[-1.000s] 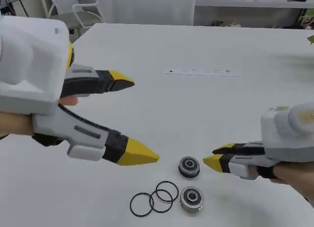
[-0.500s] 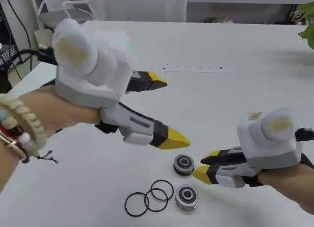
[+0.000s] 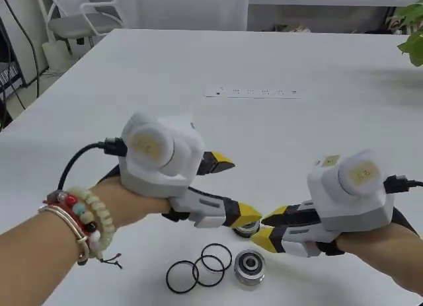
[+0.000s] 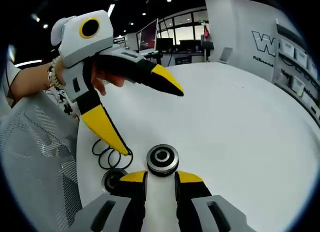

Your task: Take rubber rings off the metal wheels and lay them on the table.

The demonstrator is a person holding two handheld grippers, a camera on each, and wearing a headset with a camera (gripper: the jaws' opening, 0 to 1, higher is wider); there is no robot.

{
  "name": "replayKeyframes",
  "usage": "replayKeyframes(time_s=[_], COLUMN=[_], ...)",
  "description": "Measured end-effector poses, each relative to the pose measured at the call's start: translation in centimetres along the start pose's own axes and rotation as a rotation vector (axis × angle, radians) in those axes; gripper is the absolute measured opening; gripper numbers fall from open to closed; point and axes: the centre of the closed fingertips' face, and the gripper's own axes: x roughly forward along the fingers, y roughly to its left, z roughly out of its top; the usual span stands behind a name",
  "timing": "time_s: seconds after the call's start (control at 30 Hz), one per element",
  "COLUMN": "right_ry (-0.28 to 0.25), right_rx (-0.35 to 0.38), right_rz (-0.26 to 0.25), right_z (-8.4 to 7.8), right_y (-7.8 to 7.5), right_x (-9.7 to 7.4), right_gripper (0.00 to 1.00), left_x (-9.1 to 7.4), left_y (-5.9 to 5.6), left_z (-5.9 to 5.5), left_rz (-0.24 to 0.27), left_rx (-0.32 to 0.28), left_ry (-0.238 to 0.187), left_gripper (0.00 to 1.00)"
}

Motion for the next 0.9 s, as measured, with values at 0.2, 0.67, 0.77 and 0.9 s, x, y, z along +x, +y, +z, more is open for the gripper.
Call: replayKeyframes(time_s=[0.2, 0.67, 0.77, 0.9], right_ry=[-0.001, 0.003, -0.005, -0.006], right_rx=[-0.008, -0.009, -0.002, 0.003], right_rz=[-0.01, -0.013, -0.017, -0.02], right_z=[0.1, -0.2, -0.1, -0.3], right_y=[-0.2, -0.2, -0.3, -0.5], right_x=[0.0, 0.3, 0.4, 0.6], right_gripper=[0.19, 0.19, 0.21, 0.22], left_x=[1.1, 2.1, 2.2, 2.3], left_y=[-0.4, -1.1, -1.3, -1.3], left_z=[-2.3, -3.7, -3.8, -3.8], left_rz=[0.031, 0.018, 0.013, 0.011], left_rx=[0.044, -0.015, -0.027, -0.055], left_ry=[0.057, 0.087, 0.086, 0.081], left_gripper=[0.31, 0.13, 0.1, 0.08])
